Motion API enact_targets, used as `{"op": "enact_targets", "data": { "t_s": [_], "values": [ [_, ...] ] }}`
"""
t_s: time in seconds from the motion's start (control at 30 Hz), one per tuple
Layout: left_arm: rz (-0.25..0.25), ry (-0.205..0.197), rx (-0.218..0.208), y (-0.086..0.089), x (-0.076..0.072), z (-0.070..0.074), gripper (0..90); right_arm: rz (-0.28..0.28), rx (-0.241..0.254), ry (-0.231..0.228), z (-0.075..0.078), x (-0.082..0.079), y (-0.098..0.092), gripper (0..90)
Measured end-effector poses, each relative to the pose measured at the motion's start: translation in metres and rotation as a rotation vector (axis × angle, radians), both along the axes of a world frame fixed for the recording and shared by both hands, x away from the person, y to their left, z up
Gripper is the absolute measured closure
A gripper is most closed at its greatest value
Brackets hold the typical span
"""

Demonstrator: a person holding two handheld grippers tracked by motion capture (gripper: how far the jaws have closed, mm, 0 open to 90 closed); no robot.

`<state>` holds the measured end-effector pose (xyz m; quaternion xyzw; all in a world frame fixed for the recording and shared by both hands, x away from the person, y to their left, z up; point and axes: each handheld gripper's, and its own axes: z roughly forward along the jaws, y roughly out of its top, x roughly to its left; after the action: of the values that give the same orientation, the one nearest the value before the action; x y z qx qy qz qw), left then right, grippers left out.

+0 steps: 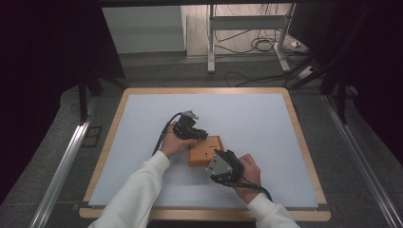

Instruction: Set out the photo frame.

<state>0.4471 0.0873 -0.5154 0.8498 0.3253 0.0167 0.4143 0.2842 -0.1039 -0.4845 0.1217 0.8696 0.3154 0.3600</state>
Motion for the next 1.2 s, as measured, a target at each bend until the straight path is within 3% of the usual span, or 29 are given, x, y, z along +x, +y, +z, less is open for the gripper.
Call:
{"op": "enact_targets", "data": {
  "t_s": [0.17, 0.33, 0.53, 0.77, 1.2],
  "values": [
    [0.036, -0.034, -0.011, 0.010, -0.007, 0.004, 60.6, 0.002, 0.009, 0.007, 0.001, 0.001, -0.001, 47.7],
    [0.091, -0.061, -0.037, 0.032, -0.016, 0.008, 51.2, 0.009, 0.008, 0.010, 0.002, 0.000, 0.000, 48.8],
    [0.112, -0.075, -0.055, 0.060, -0.032, 0.007, 48.9, 0.010, 0.007, 0.008, 0.002, 0.000, 0.000, 49.0],
    [0.124, -0.077, -0.041, 0.086, -0.050, 0.000, 48.0, 0.011, 0.005, 0.004, 0.002, 0.000, 0.000, 49.4],
    [0.117, -0.093, 0.003, 0.106, -0.078, -0.008, 47.4, 0.013, -0.001, 0.008, 0.007, 0.004, 0.001, 50.7]
  ]
}}
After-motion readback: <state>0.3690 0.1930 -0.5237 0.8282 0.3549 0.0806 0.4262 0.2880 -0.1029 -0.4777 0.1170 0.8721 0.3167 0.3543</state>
